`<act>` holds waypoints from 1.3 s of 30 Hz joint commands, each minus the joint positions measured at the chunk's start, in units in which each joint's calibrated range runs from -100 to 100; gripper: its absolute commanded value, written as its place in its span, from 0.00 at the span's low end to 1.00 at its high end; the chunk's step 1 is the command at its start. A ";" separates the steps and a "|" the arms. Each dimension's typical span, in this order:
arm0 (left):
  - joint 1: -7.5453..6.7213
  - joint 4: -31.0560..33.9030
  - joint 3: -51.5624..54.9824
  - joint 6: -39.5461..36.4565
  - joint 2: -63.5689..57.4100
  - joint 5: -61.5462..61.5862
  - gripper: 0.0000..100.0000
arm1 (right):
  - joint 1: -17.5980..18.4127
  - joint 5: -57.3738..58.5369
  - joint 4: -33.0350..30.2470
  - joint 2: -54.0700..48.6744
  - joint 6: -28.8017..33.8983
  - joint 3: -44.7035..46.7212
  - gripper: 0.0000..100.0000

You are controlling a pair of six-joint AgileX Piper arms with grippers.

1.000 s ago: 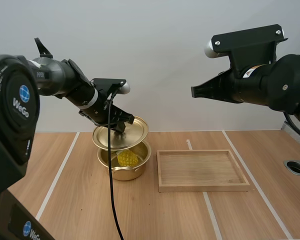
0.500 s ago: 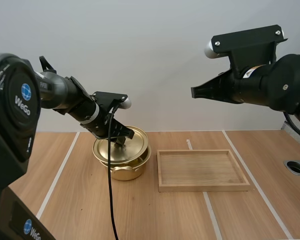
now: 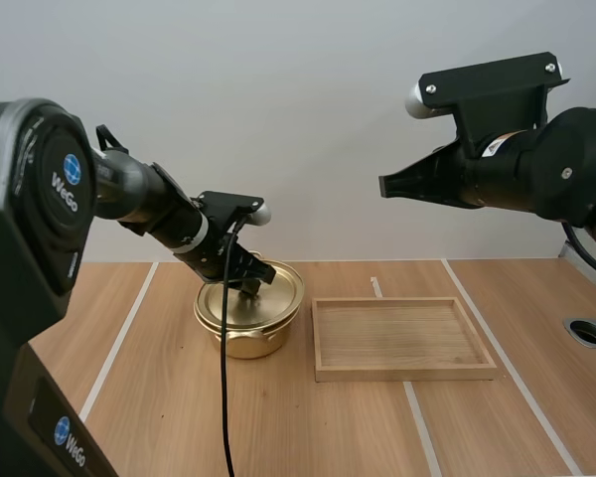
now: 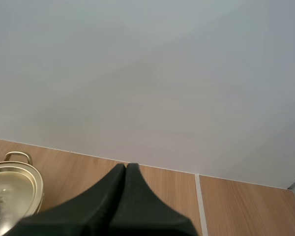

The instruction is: Open the pot, put the pineapple inside, and close it

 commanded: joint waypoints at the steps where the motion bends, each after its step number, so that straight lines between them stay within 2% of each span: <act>1: -1.12 -1.50 0.12 0.15 0.84 -0.86 0.00 | -0.25 -0.08 0.29 -0.66 0.02 0.18 0.00; 3: -1.51 -1.27 0.12 -0.26 1.43 -1.76 0.00 | -0.25 -0.08 0.29 -0.66 0.02 0.18 0.00; 9: -1.36 4.45 0.12 -2.10 1.79 -4.36 0.00 | -0.25 0.09 0.29 -0.66 0.02 0.18 0.00; 19: -1.28 8.33 0.12 -4.73 1.43 -6.91 0.00 | -0.25 0.09 0.29 -0.66 0.02 0.18 0.00; 39: -1.28 8.47 0.12 -6.61 -0.76 -5.25 0.00 | -0.25 0.09 0.29 -0.66 0.02 0.18 0.00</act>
